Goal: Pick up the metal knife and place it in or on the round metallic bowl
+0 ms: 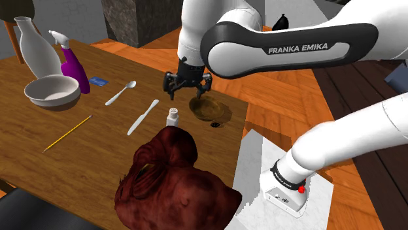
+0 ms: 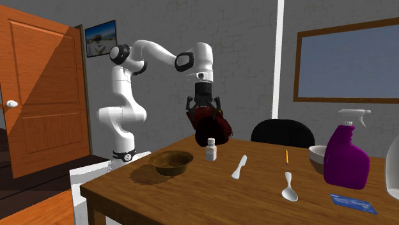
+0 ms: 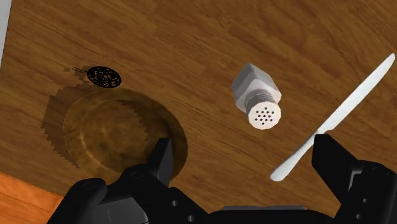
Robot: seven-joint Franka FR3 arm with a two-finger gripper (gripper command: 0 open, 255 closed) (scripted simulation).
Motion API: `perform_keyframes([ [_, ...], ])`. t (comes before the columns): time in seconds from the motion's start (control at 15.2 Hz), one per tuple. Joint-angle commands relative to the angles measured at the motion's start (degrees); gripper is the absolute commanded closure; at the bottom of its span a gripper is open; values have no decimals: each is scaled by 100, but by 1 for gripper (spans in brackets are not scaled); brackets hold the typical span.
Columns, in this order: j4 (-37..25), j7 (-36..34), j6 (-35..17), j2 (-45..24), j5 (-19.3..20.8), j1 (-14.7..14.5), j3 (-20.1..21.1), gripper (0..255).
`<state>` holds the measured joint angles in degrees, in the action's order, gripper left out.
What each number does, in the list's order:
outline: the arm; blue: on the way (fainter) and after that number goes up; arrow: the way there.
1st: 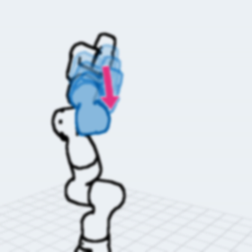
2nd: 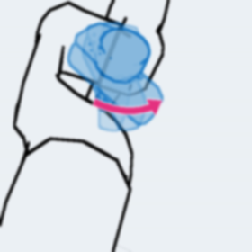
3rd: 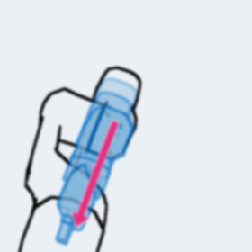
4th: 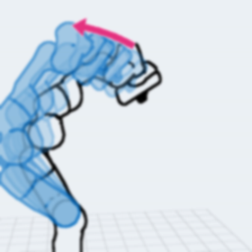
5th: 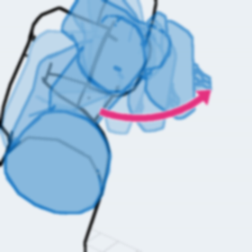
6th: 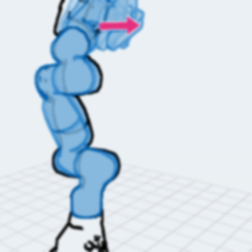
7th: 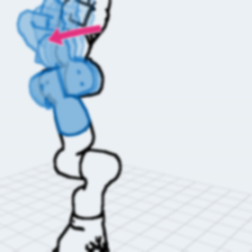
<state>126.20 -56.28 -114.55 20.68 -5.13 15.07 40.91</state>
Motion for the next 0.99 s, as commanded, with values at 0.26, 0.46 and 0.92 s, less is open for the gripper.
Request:
perform_keyframes([
  [0.26,-1179,-2777,84,-2142,1714,637,1225,0],
  [0.46,-1957,-4109,464,-3410,2772,248,1185,0],
  [0.92,-4073,-5832,1374,-5519,3833,-1167,194,0],
])
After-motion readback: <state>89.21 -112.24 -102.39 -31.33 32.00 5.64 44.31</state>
